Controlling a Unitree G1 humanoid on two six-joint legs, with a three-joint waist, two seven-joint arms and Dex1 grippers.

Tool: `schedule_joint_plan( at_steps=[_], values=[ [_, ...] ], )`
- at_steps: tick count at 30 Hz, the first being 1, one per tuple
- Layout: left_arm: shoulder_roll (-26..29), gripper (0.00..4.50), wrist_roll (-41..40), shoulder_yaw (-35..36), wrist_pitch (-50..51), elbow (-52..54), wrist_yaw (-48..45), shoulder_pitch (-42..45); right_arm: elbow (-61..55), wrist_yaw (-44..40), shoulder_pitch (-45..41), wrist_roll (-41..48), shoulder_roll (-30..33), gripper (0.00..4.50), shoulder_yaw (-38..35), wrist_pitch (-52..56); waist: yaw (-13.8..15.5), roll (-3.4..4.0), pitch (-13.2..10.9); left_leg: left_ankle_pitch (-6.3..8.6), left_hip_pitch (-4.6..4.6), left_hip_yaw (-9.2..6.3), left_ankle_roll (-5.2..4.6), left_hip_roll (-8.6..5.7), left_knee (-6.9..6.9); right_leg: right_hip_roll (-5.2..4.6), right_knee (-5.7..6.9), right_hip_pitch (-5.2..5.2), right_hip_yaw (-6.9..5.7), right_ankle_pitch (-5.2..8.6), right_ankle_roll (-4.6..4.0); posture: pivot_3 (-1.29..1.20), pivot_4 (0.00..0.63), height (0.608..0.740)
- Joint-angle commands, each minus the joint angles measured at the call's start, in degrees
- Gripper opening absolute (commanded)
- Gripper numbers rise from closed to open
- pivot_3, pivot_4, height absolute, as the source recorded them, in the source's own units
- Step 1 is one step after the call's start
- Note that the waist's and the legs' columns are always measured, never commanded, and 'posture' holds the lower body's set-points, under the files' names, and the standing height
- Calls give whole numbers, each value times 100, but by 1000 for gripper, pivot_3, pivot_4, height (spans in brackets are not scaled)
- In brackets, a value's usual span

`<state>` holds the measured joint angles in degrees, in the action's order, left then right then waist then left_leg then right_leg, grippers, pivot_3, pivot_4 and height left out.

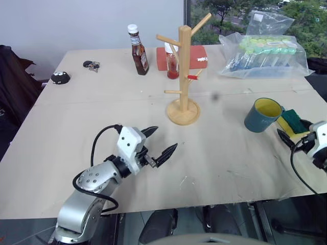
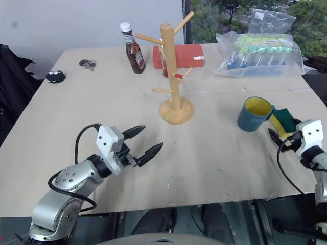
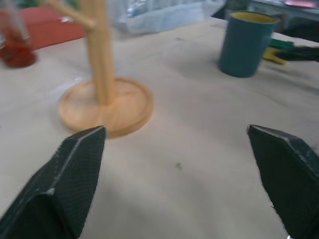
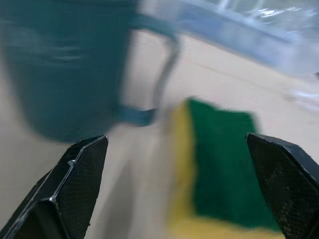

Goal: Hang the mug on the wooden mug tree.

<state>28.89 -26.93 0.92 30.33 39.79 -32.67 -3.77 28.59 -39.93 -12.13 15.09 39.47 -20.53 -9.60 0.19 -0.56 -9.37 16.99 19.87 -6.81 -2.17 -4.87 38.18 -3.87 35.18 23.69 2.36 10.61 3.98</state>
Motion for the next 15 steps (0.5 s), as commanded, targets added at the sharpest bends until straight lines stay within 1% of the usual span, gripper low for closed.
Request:
schedule_joint_plan(
  at_steps=[1,2,8,11,15],
  values=[
    [179,4479,-384,-125,309,474,-149,405,710,-5,-665,-81,100,4500,23,-307,-30,-1,-1,-2,0,0,3,0,-1,0,0,0,1,-2,2,0,150,737],
    [236,4479,-450,-158,416,518,-162,536,938,-53,-867,-63,82,4500,23,-350,-46,-1,-2,-11,1,0,18,0,-1,0,-1,0,1,-2,2,0,150,737],
    [556,4479,-689,-190,792,549,-295,1142,1934,-581,-1751,4,-32,4500,149,-467,-95,1,-3,-13,5,-1,21,0,-18,0,-28,0,2,-12,13,0,150,737],
    [647,4479,-717,-151,798,502,-367,1249,2284,-933,-2026,140,-101,4500,138,-326,-105,3,-5,-13,6,2,21,0,-23,0,-35,1,4,-12,13,0,150,737],
    [750,4479,-655,-99,692,421,-450,1246,2570,-1280,-2180,159,-70,4500,154,-306,-100,4,-6,-13,5,2,20,0,-39,-2,-39,5,5,-12,12,0,150,737]
  ],
)
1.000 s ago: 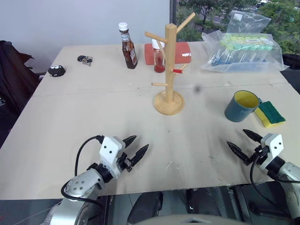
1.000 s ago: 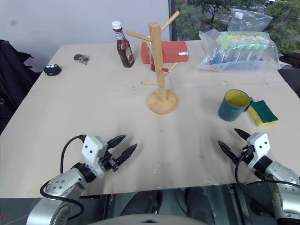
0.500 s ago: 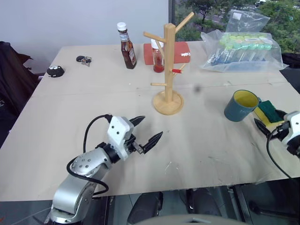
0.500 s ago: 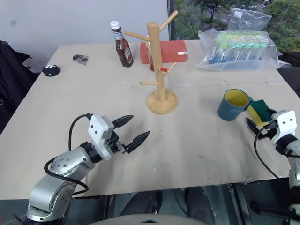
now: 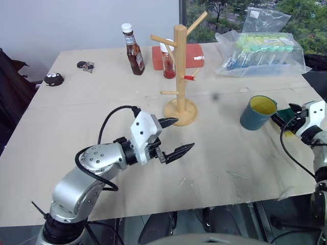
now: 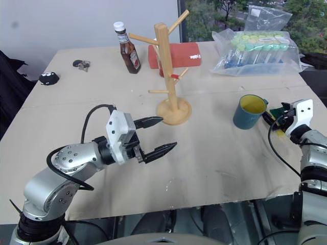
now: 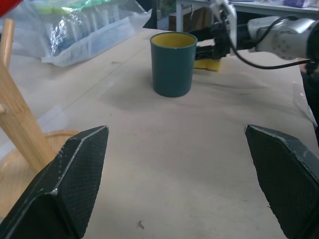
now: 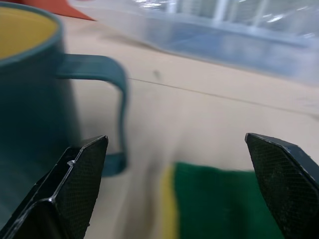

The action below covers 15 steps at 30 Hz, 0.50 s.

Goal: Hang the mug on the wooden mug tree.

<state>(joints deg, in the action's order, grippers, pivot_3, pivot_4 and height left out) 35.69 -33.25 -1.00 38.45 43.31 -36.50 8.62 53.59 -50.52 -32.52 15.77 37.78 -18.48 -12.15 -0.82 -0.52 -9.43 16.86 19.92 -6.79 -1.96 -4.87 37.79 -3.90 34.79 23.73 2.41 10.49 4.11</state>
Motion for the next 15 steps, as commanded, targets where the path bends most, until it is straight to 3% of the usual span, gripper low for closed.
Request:
schedule_joint_plan(
  at_steps=[1,15],
  values=[
    [87,4479,-10,107,-148,45,-82,-16,128,-269,-177,95,108,4500,-55,-59,5,0,0,0,0,-1,0,0,-2,0,0,1,-1,0,0,0,150,737],
    [226,4479,163,137,-422,-65,-314,-248,1199,-768,-1110,-222,-155,4500,301,-103,-17,3,-4,0,-4,7,0,0,-4,-1,1,2,6,-1,0,0,150,737]
  ],
)
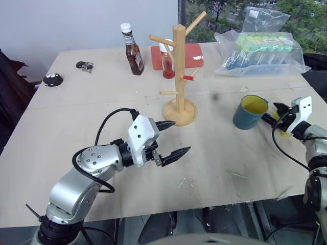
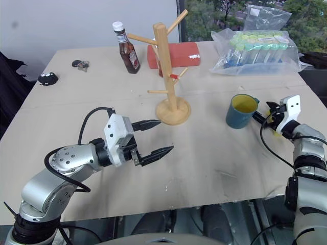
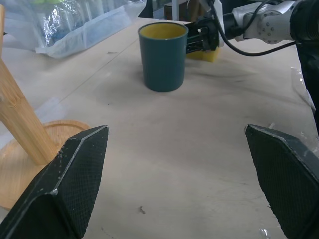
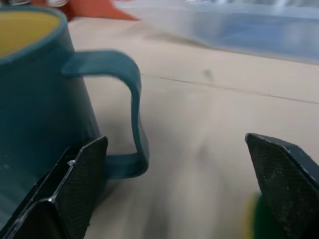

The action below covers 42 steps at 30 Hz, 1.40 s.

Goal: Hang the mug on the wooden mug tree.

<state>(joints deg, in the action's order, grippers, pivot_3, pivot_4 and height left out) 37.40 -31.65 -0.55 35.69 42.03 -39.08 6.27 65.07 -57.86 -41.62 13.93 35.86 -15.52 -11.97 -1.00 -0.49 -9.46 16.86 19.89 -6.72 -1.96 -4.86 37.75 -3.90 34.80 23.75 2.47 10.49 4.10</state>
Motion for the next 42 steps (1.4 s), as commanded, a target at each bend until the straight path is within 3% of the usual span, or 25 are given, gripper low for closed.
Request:
schedule_joint_plan(
  at_steps=[1,7,8,10,16,17,33,42],
  values=[
    [69,4479,15,86,-152,62,-63,-25,111,-59,-262,-73,14,4500,31,-149,3,0,0,0,0,0,0,0,0,0,0,0,0,0,0,0,150,737],
    [61,4479,53,67,-172,65,-59,-56,373,-189,-563,-165,-70,4500,77,-220,1,1,-1,0,1,-2,0,-1,-1,-1,-1,1,-1,0,0,0,150,737],
    [57,4500,61,65,-174,64,-57,-57,404,-206,-600,-177,-81,3912,74,-216,0,1,-1,0,1,-3,0,-1,-2,-1,-1,1,-2,0,0,0,150,737],
    [58,4500,75,66,-185,60,-59,-68,440,-259,-650,-218,-103,3332,93,-236,0,1,-1,0,1,-4,0,-1,-2,-1,-1,1,-2,0,0,0,150,737],
    [69,4500,107,77,-213,56,-59,-108,486,-468,-732,-250,-174,356,102,-245,-1,2,-1,0,2,-3,0,-1,-3,-1,-1,2,-2,0,0,0,150,737],
    [73,4500,107,83,-217,56,-62,-117,483,-482,-729,-250,-180,94,99,-247,0,2,-1,0,1,-3,0,-1,-3,-1,-1,2,-2,0,0,0,150,737],
    [28,4500,78,59,-240,53,-63,-164,-161,-875,-333,-4,-47,94,-40,-249,2,3,-2,0,2,-4,0,-1,-7,-3,0,5,-2,-1,0,0,150,737],
    [-430,4500,-217,328,-491,47,59,-286,-2108,-831,36,99,48,94,255,923,4,4,-2,0,4,-4,1,0,-10,-7,2,12,-1,-1,0,0,150,737]
  ],
)
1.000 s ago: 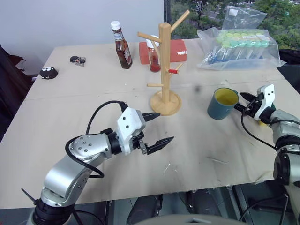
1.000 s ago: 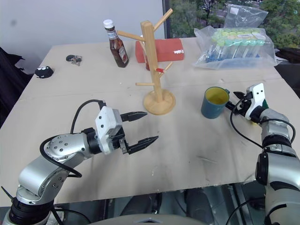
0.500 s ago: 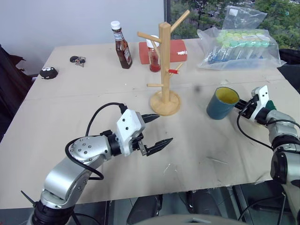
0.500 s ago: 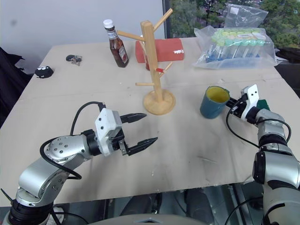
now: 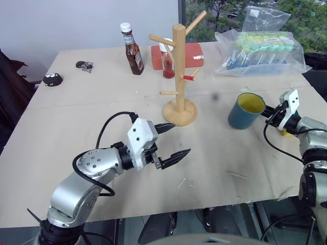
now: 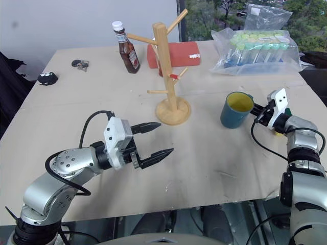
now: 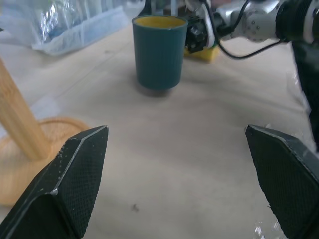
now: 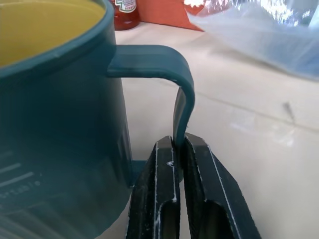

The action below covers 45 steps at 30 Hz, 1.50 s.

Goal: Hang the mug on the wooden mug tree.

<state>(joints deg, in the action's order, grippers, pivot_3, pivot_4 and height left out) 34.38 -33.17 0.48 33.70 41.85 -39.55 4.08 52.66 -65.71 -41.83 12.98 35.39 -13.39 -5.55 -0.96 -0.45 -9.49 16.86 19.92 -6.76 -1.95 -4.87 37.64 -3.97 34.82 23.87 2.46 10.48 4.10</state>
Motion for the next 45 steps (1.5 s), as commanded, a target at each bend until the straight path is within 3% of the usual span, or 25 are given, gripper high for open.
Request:
schedule_joint_plan(
  at_steps=[1,6,11,16,26,35,45],
  values=[
    [-286,4500,7,286,-504,41,203,-97,-1326,-77,90,229,123,94,108,440,2,4,-2,0,0,0,0,0,0,-1,0,0,0,0,0,0,150,737],
    [-1084,4500,207,339,-1306,30,621,-362,-3180,-287,43,360,380,94,509,1323,22,10,-4,0,12,6,0,-1,-1,-8,2,19,6,-1,2,0,150,737],
    [-1477,4500,459,139,-1731,-81,822,-547,-4331,-387,-234,363,667,94,963,1998,56,9,-4,0,44,-5,1,0,2,-10,0,44,-5,-1,1,0,150,737],
    [-1618,4500,627,48,-1977,-191,925,-562,-5080,-175,-567,232,958,94,1371,2954,86,8,-3,-1,98,-8,1,-1,28,-11,5,88,-10,-5,-2,0,150,737],
    [-1680,4500,740,-168,-2221,-380,869,-576,-7000,411,-1308,785,1473,94,1768,6317,184,8,-3,0,126,-13,1,-1,40,-17,4,106,-15,-5,-4,0,150,737],
    [-1664,4500,606,-168,-2311,-568,715,-418,-7572,1176,-1903,1085,1248,94,2176,7998,171,4,1,0,173,-14,0,-4,66,-15,11,143,-21,-12,-8,0,150,737],
    [-1669,4500,465,-77,-2384,-492,635,-459,-7205,1785,-2377,1155,808,94,2296,8467,177,1,3,-1,203,-10,1,-5,68,-13,13,174,-19,-20,-13,0,150,737]
  ],
)
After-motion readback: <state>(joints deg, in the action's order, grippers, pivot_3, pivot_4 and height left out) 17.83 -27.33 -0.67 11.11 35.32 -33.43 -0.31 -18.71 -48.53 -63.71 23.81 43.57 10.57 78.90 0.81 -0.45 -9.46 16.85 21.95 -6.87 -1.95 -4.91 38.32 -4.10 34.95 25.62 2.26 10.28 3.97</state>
